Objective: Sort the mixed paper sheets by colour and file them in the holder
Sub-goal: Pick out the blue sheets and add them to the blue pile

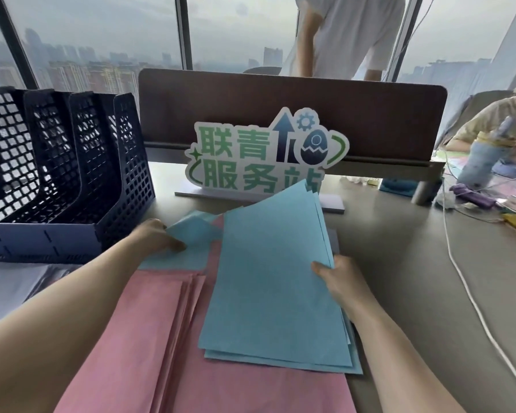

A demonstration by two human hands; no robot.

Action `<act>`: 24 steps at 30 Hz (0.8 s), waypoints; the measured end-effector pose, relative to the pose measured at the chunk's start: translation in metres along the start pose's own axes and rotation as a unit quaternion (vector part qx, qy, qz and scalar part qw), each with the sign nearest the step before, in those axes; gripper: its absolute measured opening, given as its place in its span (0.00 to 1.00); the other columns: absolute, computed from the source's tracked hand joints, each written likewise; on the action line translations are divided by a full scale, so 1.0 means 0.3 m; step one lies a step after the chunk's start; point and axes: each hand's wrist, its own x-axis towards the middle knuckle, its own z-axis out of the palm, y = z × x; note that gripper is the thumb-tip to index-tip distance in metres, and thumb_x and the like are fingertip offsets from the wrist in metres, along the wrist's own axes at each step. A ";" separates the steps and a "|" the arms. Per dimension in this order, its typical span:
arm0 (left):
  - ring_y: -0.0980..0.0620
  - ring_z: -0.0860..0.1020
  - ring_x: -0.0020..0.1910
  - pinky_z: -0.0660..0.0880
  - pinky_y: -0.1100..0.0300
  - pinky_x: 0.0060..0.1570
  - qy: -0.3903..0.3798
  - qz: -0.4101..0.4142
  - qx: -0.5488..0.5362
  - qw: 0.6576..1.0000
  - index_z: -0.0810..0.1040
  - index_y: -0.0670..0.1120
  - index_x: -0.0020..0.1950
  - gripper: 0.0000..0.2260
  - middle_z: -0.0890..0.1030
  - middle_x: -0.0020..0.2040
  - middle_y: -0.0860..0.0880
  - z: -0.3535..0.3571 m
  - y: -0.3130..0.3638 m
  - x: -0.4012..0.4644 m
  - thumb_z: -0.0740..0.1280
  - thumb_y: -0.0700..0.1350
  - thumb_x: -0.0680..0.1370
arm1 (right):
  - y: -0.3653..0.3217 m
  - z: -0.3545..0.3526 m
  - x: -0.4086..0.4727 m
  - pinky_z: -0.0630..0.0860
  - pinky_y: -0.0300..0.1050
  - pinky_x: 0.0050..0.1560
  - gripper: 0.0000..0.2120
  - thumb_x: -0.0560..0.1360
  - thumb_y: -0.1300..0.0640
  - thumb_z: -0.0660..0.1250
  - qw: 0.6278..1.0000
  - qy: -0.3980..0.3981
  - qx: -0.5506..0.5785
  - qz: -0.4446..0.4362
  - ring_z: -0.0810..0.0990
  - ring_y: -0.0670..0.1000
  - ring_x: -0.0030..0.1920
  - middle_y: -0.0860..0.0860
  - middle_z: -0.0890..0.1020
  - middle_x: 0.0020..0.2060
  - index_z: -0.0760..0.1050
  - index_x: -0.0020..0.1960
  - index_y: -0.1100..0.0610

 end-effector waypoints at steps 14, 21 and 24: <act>0.42 0.77 0.42 0.77 0.50 0.42 0.258 0.099 -0.125 0.953 0.75 0.43 0.46 0.06 0.79 0.42 0.44 -0.132 0.122 -0.082 0.69 0.43 0.75 | 0.013 -0.013 0.015 0.80 0.53 0.49 0.06 0.79 0.59 0.66 0.997 0.052 0.057 0.022 0.84 0.54 0.44 0.51 0.85 0.43 0.80 0.46 0.55; 0.48 0.80 0.46 0.80 0.51 0.50 0.302 0.064 -0.485 0.819 0.75 0.47 0.52 0.06 0.80 0.48 0.48 -0.259 0.220 -0.191 0.68 0.42 0.75 | 0.000 -0.014 -0.001 0.73 0.45 0.38 0.08 0.79 0.61 0.63 0.995 0.071 0.066 0.025 0.80 0.55 0.37 0.56 0.82 0.38 0.79 0.43 0.59; 0.48 0.81 0.44 0.81 0.55 0.42 0.238 0.011 -0.617 0.750 0.75 0.48 0.53 0.08 0.81 0.45 0.49 -0.198 0.242 -0.220 0.69 0.42 0.76 | -0.020 -0.015 -0.017 0.75 0.45 0.40 0.06 0.79 0.62 0.63 0.991 0.073 0.107 0.032 0.81 0.53 0.38 0.53 0.82 0.39 0.79 0.46 0.58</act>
